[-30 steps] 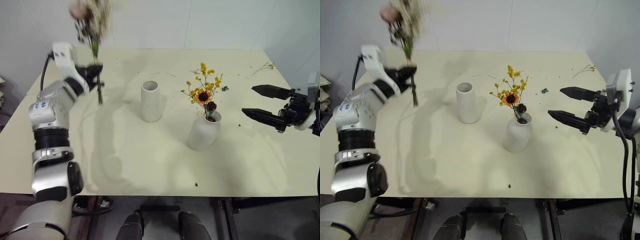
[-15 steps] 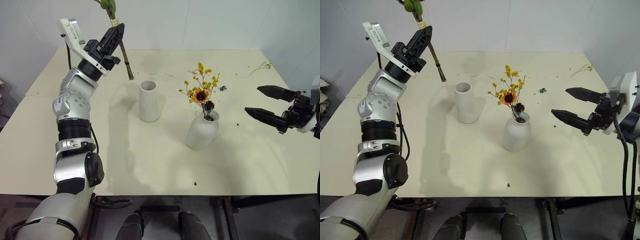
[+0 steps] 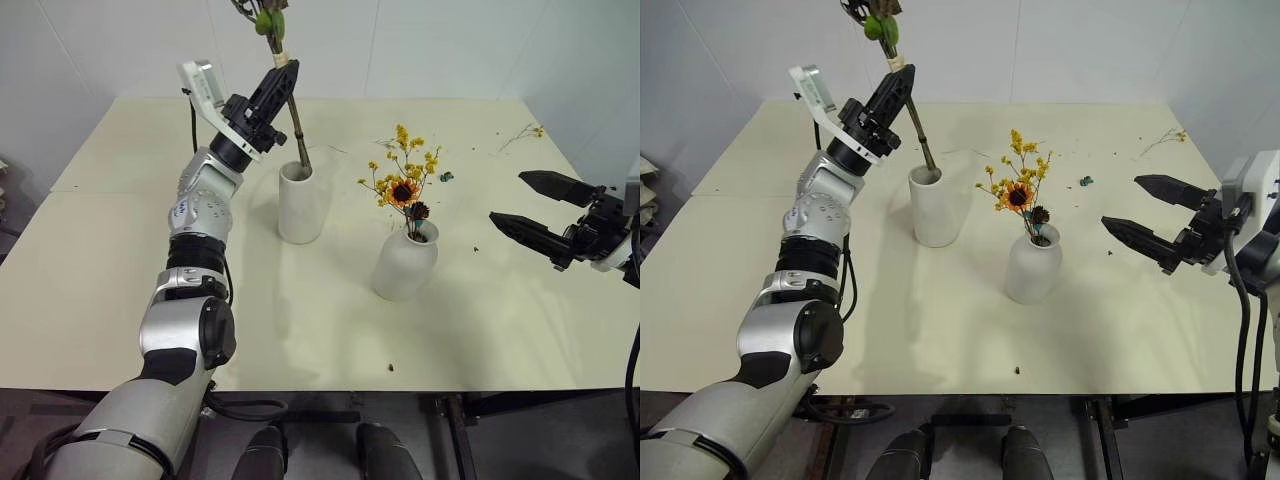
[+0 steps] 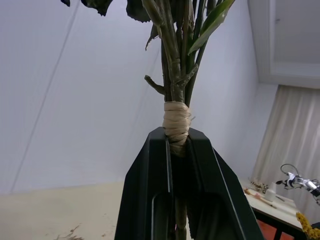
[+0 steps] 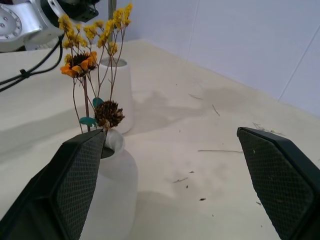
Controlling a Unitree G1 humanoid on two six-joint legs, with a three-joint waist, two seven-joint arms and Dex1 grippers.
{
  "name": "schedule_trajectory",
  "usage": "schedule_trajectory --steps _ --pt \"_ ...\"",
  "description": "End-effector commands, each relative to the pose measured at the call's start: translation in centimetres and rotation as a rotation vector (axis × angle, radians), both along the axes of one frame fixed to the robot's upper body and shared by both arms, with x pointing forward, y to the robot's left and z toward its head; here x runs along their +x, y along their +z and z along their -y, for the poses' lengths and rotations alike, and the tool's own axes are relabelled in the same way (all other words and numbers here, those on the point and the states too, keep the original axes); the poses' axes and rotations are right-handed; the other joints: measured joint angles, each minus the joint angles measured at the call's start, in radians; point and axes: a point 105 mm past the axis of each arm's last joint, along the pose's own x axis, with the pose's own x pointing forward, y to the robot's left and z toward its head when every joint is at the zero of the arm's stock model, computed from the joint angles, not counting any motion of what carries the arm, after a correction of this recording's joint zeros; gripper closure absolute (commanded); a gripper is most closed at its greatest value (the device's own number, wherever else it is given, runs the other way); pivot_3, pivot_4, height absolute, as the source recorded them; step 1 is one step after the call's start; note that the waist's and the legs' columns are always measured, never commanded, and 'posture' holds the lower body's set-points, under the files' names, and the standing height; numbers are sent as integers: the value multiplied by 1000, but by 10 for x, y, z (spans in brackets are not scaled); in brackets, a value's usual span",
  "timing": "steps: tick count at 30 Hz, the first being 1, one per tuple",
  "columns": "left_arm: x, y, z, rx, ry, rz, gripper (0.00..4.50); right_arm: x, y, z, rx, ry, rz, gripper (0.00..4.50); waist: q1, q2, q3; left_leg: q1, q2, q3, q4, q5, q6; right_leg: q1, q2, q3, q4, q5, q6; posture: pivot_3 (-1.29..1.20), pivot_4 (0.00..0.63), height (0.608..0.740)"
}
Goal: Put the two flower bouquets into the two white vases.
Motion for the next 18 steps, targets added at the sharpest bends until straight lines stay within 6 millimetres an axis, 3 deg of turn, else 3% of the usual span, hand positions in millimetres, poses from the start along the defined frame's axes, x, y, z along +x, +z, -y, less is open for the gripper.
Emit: schedule_trajectory --steps 1,10,18 --pt "-3 6 2 31 -3 55 4449 -9 13 2 21 -18 58 0 0 0 0 0 0 0 0 0 0 0 0 0 0 0 0 0 150 740" --pt "-2 9 -15 23 37 72 4449 -12 8 0 40 -32 46 0 0 0 0 0 0 0 0 0 0 0 0 0 0 0 0 0 150 740" --pt "2 9 -18 26 75 89 4449 -11 7 -3 51 -29 45 0 2 0 0 0 0 0 0 0 0 0 0 0 0 0 0 0 150 740"
